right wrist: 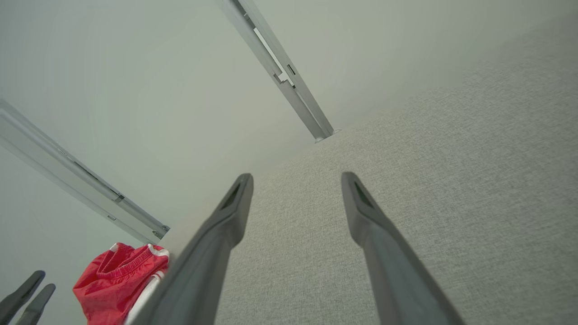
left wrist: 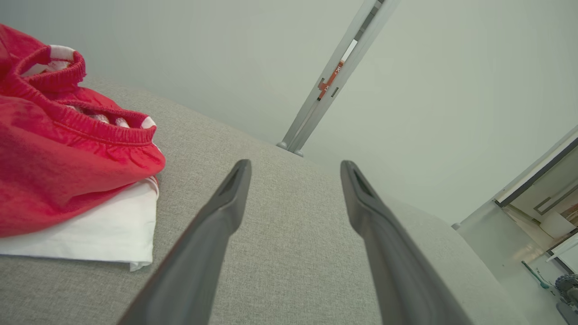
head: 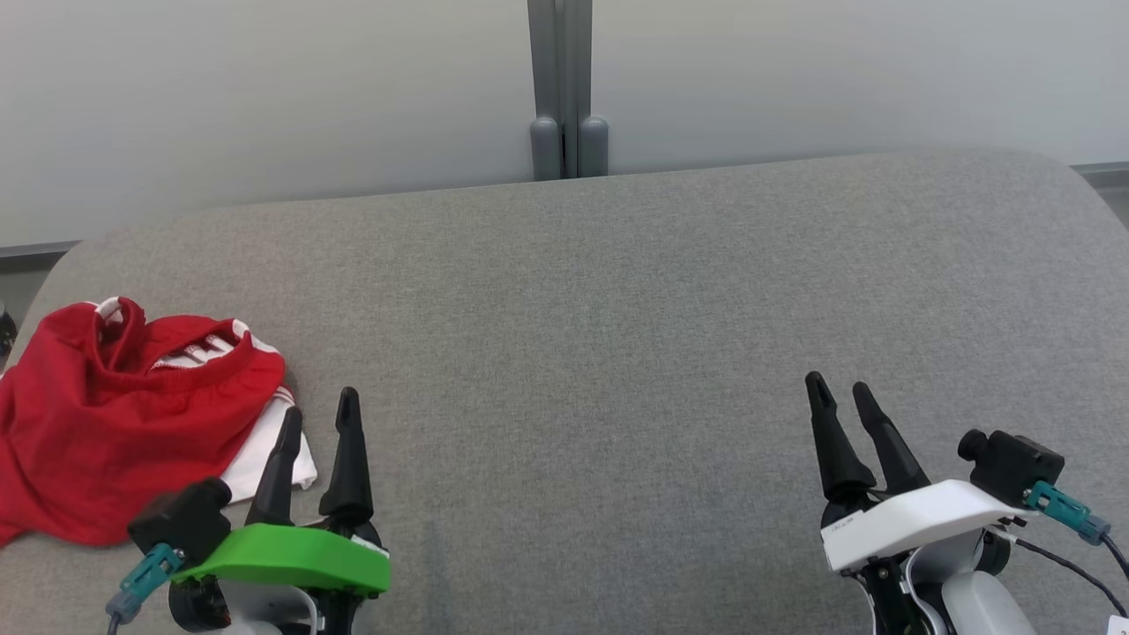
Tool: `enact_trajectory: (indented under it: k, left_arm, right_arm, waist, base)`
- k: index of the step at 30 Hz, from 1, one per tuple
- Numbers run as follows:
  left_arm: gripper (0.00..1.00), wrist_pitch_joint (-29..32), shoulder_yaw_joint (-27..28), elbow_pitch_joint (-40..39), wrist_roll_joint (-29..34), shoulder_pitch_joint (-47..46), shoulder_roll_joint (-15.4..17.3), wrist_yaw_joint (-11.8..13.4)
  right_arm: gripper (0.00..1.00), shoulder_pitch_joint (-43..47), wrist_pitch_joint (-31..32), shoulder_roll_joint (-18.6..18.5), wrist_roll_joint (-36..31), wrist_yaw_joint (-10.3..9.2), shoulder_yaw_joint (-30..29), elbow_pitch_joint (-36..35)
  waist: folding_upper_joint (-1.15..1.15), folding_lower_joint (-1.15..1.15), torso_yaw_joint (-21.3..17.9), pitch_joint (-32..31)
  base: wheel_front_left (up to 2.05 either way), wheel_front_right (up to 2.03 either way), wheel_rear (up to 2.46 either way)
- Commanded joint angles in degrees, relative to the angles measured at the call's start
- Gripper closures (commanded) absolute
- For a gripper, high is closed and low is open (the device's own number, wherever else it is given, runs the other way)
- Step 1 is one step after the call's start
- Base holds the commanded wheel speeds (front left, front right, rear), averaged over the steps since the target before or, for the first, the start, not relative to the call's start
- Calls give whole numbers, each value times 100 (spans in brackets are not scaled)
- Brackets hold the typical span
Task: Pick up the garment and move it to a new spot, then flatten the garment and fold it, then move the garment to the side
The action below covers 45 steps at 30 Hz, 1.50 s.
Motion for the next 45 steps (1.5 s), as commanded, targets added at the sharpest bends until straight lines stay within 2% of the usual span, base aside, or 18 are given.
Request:
enact_trajectory:
  k: [1, 19, 35, 45]
  left_arm:
    - [0, -55, -38, -93, 202, 14, 41, 7]
    - [0, -321, -279, -212, 1249, 109, 50, 74]
    - [0, -525, -295, -206, 1739, 160, 55, -205]
    - [0, -640, -349, -155, 2191, 181, 58, -153]
  right_arm:
    - [0, -2, -60, -30, -192, 14, 26, -95]
    - [0, 86, -322, -38, -1163, 16, 5, -214]
    - [0, 82, -527, -45, -1858, 17, 68, -296]
    - [0, 122, -648, -47, -2250, 16, 104, -315]
  waist:
    - [0, 0, -2, -11]
    - [0, 0, -1, -72]
    - [0, 0, -11, -25]
    - [0, 0, -22, -49]
  base:
    - [0, 0, 0]
    - [0, 0, 0]
    - [0, 0, 0]
    - [0, 0, 0]
